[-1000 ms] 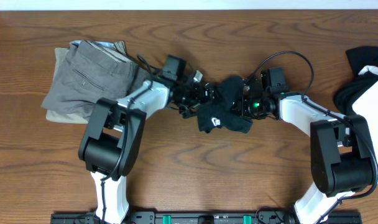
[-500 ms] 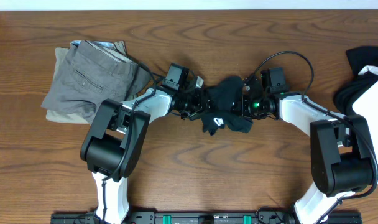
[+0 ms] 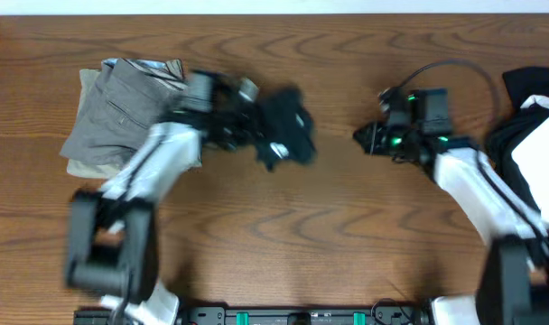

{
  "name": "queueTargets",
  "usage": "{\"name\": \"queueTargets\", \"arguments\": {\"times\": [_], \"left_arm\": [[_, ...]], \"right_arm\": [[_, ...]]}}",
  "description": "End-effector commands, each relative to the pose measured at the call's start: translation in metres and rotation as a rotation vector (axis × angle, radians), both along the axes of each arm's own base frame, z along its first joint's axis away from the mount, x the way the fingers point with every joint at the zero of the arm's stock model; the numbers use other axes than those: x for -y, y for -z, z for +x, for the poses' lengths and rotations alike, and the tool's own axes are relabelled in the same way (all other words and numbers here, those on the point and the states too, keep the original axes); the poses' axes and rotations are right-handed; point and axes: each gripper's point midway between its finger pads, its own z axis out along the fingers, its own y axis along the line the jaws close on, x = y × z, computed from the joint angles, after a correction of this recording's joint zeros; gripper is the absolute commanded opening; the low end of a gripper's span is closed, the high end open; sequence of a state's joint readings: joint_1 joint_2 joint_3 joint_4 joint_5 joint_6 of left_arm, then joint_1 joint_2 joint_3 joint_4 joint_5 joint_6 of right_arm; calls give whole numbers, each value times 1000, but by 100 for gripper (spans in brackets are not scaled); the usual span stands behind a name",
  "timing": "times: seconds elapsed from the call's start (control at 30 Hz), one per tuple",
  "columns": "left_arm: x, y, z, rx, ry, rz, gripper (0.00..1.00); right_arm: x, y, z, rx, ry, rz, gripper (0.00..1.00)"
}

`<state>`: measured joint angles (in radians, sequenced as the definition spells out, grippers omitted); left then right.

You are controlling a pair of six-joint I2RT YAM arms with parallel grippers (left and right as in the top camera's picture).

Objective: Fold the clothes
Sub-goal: 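Place the folded shirt on top of the grey trousers with the left gripper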

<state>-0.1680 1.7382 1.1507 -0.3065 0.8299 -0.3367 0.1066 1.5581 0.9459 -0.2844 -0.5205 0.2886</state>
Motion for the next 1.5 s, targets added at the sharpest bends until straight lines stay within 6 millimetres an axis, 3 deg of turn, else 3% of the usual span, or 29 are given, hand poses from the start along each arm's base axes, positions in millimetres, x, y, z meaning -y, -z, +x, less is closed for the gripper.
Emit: {"name": "queueTargets", "arguments": {"times": [0.0,0.1,0.2,0.3,0.43,0.5,0.53,0.57,0.6,0.63,0.73,0.8,0.87,1.0,1.1,1.23,1.3,1.37,1.47], "left_arm": [[-50,-67,21,272,-59,39,6],[-103,-86,31,345,-178,100,6],[-164,-81,36,344,-310,185,6],[-213,-55,34,278,-401,283,6],[-274,-5,28,148,-510,468,6],[-289,20,24,90,-516,501,8],[-292,31,22,54,-518,497,22],[-293,42,17,13,-517,493,46],[-293,52,10,-37,-512,491,84],[-295,59,3,-78,-512,501,98],[-308,67,-17,-182,-559,591,98],[-317,57,-23,-217,-629,630,98],[-319,33,-24,-192,-653,637,98],[-318,-42,-26,-55,-698,647,98],[-310,-110,-33,106,-731,634,98],[-276,-191,-49,347,-691,546,98],[-244,-222,-60,501,-550,511,98],[-210,-240,-79,638,-375,506,98],[-179,-242,-114,723,-196,572,99]], "right_arm": [[0,-48,0,133,0,19,11],[0,-66,-3,182,0,24,11],[0,-70,-5,186,-3,28,11],[0,-67,-7,171,-2,26,11],[-1,-67,-8,166,-7,29,10],[-3,-66,-10,159,-12,28,10],[-3,-65,-11,155,-14,29,10],[-4,-65,-12,153,-18,31,10],[-5,-65,-12,150,-21,35,10],[-7,-65,-14,148,-29,43,10],[-11,-67,-16,145,-48,63,10],[-11,-67,-16,144,-48,62,10],[-11,-66,-17,141,-51,65,10],[-12,-68,-17,147,-60,68,11],[-13,-74,-16,197,-88,50,13],[-13,-96,-14,294,-105,43,16],[-14,-116,-17,376,-131,37,18],[-14,-133,-21,448,-151,21,19],[-12,-165,-37,564,-173,-1,23]]}}
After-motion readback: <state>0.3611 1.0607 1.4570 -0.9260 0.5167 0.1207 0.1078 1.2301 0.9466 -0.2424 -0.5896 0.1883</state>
